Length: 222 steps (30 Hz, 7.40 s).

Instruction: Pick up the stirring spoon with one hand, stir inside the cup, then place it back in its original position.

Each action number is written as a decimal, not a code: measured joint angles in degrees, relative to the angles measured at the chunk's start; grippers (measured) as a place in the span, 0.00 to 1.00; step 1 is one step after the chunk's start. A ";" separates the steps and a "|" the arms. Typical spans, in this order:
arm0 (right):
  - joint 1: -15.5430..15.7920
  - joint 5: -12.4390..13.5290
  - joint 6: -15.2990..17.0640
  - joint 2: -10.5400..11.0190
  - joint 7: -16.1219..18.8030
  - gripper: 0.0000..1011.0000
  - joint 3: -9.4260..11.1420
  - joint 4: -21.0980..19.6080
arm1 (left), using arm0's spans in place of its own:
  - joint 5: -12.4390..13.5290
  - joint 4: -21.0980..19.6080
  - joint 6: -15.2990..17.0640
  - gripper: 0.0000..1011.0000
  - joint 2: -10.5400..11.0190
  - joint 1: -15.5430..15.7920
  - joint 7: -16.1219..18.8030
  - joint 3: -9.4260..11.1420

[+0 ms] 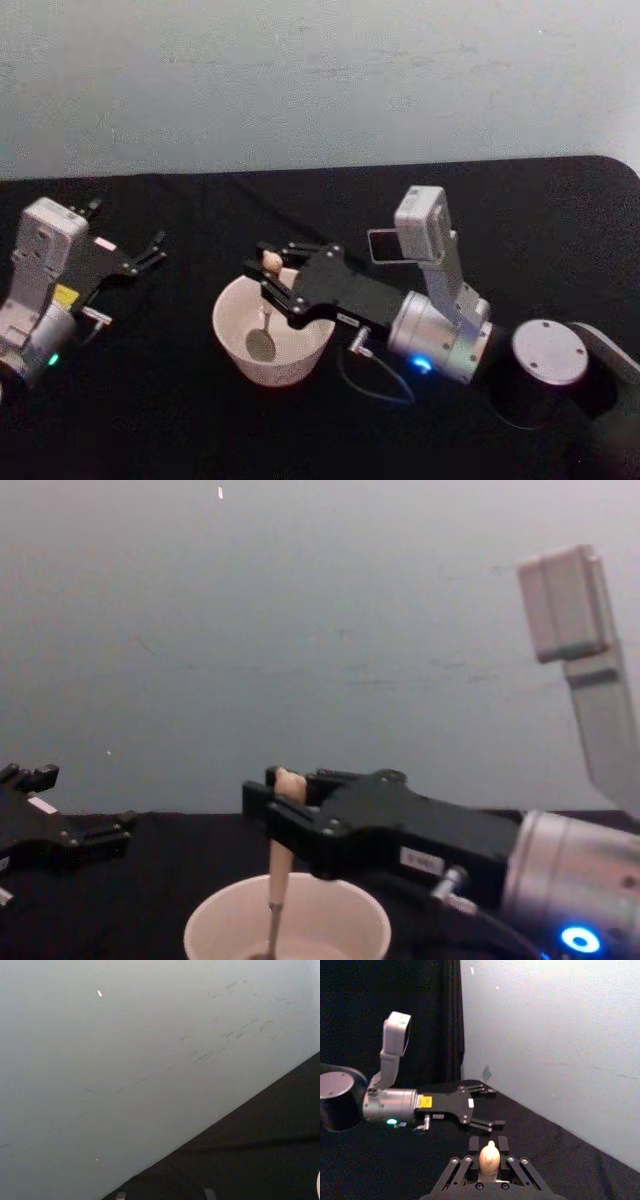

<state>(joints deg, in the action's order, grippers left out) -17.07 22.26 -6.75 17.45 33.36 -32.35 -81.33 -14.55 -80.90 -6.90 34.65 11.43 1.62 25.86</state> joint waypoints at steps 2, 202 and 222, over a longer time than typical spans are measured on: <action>-0.90 -0.30 -0.40 -1.00 -0.37 0.21 -0.20 1.29 | 0.00 0.00 0.00 0.99 0.00 0.00 0.00 0.00; 3.45 7.27 -0.25 5.64 -7.22 0.21 14.94 -11.75 | 0.00 0.00 0.00 0.99 0.00 0.00 0.00 0.00; 7.90 7.37 2.69 7.77 -9.09 0.21 16.94 -13.47 | 0.00 0.00 0.00 0.99 0.00 0.00 0.00 0.00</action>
<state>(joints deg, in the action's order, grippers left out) -9.17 29.63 -4.06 25.22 24.27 -15.41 -94.80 -14.55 -80.90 -6.91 34.65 11.43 1.62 25.86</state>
